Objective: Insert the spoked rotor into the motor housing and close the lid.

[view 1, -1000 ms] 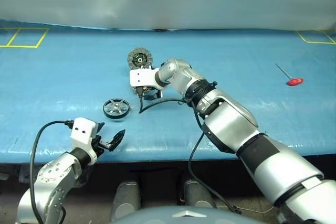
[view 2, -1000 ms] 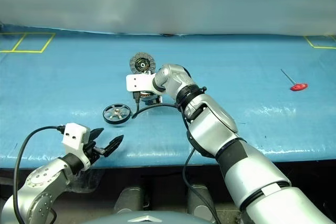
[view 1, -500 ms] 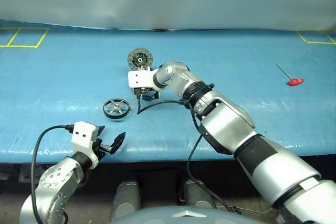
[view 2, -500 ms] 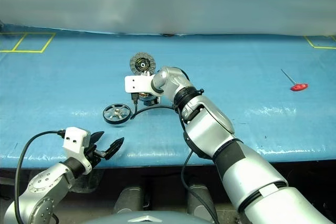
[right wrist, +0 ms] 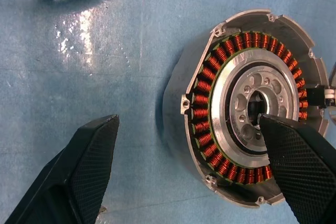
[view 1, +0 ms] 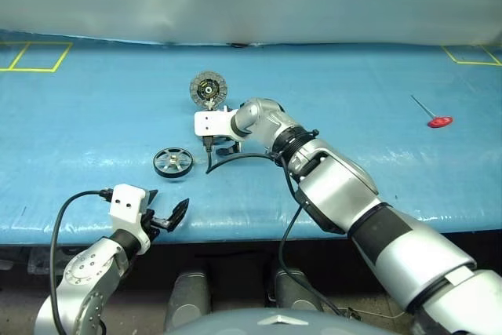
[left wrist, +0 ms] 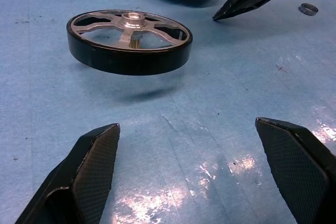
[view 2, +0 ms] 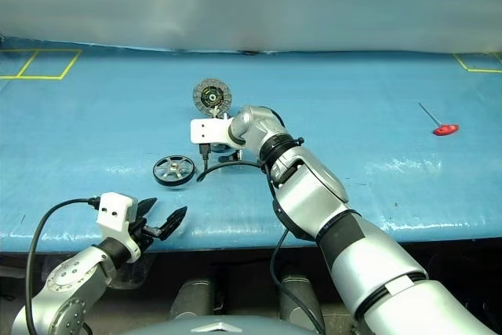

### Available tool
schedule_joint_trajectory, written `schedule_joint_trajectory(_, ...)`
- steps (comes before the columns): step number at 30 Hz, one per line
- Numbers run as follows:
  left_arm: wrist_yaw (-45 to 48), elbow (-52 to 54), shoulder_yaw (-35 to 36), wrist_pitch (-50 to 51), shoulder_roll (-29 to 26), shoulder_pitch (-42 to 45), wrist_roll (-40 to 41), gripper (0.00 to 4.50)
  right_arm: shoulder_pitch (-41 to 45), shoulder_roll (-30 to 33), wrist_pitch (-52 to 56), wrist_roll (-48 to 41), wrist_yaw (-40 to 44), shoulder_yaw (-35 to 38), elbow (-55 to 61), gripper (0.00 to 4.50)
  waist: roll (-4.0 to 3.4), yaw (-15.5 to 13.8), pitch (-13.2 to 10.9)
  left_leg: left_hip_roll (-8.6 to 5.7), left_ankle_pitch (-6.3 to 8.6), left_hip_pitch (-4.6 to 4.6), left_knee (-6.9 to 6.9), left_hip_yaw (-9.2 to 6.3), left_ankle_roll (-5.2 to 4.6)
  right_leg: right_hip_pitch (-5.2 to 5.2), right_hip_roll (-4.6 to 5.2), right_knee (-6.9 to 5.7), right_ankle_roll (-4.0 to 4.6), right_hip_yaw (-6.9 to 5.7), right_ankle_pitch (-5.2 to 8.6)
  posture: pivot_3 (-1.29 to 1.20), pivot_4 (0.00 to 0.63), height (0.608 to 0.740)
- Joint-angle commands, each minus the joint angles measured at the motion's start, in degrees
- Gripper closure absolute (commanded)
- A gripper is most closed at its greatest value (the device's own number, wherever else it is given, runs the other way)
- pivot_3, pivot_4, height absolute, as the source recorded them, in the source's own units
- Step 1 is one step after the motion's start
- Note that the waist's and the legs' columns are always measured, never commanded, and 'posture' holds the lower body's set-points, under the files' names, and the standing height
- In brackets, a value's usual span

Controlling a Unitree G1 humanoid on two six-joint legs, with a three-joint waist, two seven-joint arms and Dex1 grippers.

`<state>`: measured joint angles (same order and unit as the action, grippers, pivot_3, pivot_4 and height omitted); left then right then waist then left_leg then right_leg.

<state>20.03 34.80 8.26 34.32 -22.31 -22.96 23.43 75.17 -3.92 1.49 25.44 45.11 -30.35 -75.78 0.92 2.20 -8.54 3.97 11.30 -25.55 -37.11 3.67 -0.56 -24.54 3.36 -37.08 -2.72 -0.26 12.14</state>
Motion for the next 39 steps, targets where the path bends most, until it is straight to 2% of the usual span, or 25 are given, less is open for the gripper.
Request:
schedule_joint_trajectory(1,-0.1,2.8,-0.1,-1.6,0.4,-0.3,-0.1,0.00,0.0,-0.2,0.0,0.1,-0.2,1.2,0.4,0.03,0.00,0.0,0.0,0.00,0.00,0.00,0.00,0.00,0.00,0.00,0.00,0.00,0.00,0.00,0.00,0.00,0.150,0.740)
schedule_joint_trajectory(7,-0.1,2.8,0.0,-1.7,0.9,-0.4,-0.5,0.00,-0.1,-0.5,0.2,0.3,-0.2,1.6,0.4,0.03,0.00,0.0,0.0,0.00,0.00,0.00,-0.01,0.00,0.00,0.00,0.00,-0.01,0.00,0.00,0.00,0.00,0.150,0.740)
schedule_joint_trajectory(10,-0.1,2.7,0.0,-1.9,1.0,-0.4,-0.6,0.00,-0.1,-0.5,0.1,0.4,0.0,1.7,0.4,0.62,0.00,0.0,0.0,0.00,0.00,0.00,0.00,0.00,0.00,0.00,0.00,-0.01,0.00,0.00,0.00,0.00,0.150,0.740)
schedule_joint_trajectory(19,-0.3,2.7,-0.7,-2.1,1.5,-0.1,-0.9,0.00,-0.1,-0.6,-0.1,0.9,0.0,2.0,0.4,0.62,0.00,0.0,0.0,0.00,0.00,0.01,-0.01,0.00,0.00,0.00,0.00,-0.01,0.00,0.00,0.00,0.00,0.150,0.740)
schedule_joint_trajectory(22,-0.2,2.6,-0.8,-2.2,1.6,-0.1,-1.0,0.00,-0.1,-0.6,-0.1,1.0,-0.1,2.0,0.4,1.23,0.00,0.0,0.0,0.00,0.00,0.01,-0.01,0.00,0.00,0.00,0.00,-0.02,0.00,0.00,0.00,0.00,0.150,0.740)
schedule_joint_trajectory(26,-0.2,2.5,-0.9,-2.3,1.6,-0.1,-1.0,0.00,0.0,-0.7,-0.1,1.2,-0.3,2.2,0.4,2.45,0.01,0.0,0.0,0.00,0.00,0.01,-0.01,-0.01,0.00,0.00,0.00,-0.01,0.01,0.00,0.01,0.00,0.150,0.740)
schedule_joint_trajectory(39,0.1,1.9,-1.4,-2.1,1.4,0.5,-1.2,0.00,-0.4,-0.4,0.5,1.7,1.5,1.7,0.8,2.46,0.01,0.0,0.0,0.00,-0.01,0.03,-0.02,-0.01,0.01,0.01,0.00,-0.07,0.02,-0.01,0.01,0.00,0.150,0.740)
